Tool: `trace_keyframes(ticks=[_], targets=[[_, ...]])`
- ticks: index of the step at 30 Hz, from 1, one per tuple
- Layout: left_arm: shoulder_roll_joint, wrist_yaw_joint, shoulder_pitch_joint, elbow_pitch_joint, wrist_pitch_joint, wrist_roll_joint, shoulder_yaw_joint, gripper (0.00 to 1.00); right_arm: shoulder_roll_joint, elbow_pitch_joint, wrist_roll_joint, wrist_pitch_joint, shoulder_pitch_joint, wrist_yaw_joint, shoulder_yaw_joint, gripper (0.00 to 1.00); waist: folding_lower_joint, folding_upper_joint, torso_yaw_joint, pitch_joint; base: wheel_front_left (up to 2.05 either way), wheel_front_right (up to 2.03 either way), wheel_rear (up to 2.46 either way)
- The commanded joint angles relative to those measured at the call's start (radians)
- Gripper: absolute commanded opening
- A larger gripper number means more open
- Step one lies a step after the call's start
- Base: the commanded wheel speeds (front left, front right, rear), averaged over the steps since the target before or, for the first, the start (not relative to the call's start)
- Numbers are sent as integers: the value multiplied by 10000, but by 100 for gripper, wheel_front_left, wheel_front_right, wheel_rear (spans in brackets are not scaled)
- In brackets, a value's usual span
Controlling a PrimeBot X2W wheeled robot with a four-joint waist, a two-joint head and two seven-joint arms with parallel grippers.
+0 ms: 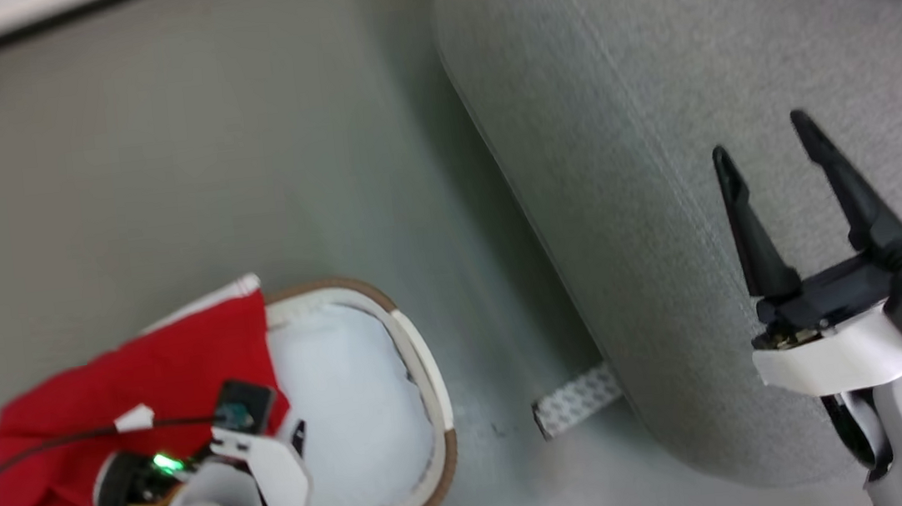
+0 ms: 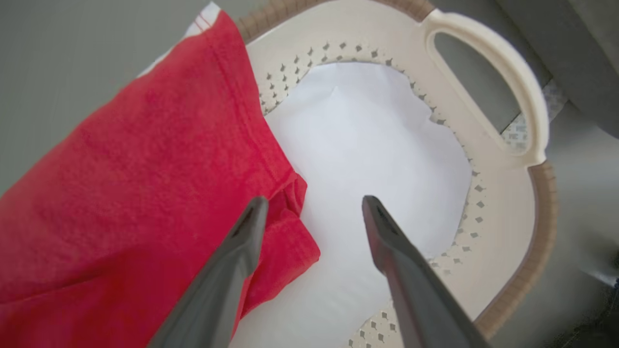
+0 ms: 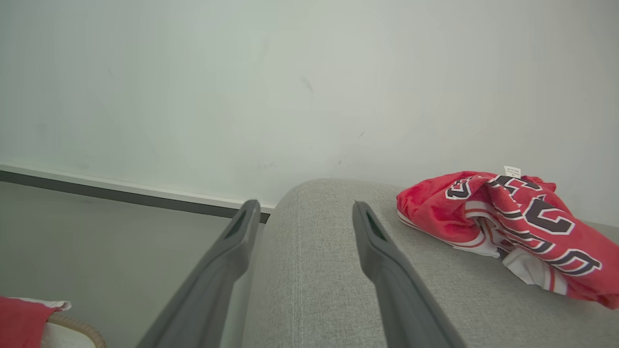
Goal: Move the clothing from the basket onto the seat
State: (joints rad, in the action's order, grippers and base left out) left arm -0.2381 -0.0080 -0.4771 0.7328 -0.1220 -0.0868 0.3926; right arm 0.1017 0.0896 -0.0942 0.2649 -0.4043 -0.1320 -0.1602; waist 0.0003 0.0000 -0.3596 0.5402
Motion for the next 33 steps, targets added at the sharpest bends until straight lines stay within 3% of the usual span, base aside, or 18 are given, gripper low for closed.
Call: trace_keyframes(ticks=[1, 12, 26, 33], targets=[[-155, 114, -463, 391, 36, 95, -51, 100, 75, -200, -37, -9, -265, 27, 27, 100, -3, 0, -433, 1038, 0, 0, 0], [-573, 637, -2112, 2056, 293, 667, 215, 100, 95, -1163, -99, -9, -475, 27, 291, 100, -3, 0, -417, 2693, 2, 2, 2], [-733, 263, -3236, 3436, 1266, 511, 416, 100, -214, -2096, 892, -7, 107, 27, 552, 100, -3, 0, 516, 3589, 17, 17, 17], [-396, 95, -3572, 4003, 1854, 362, 543, 100, -328, -2212, 1092, -7, 292, 27, 670, 100, -3, 0, 716, 3639, 2, 2, 2]])
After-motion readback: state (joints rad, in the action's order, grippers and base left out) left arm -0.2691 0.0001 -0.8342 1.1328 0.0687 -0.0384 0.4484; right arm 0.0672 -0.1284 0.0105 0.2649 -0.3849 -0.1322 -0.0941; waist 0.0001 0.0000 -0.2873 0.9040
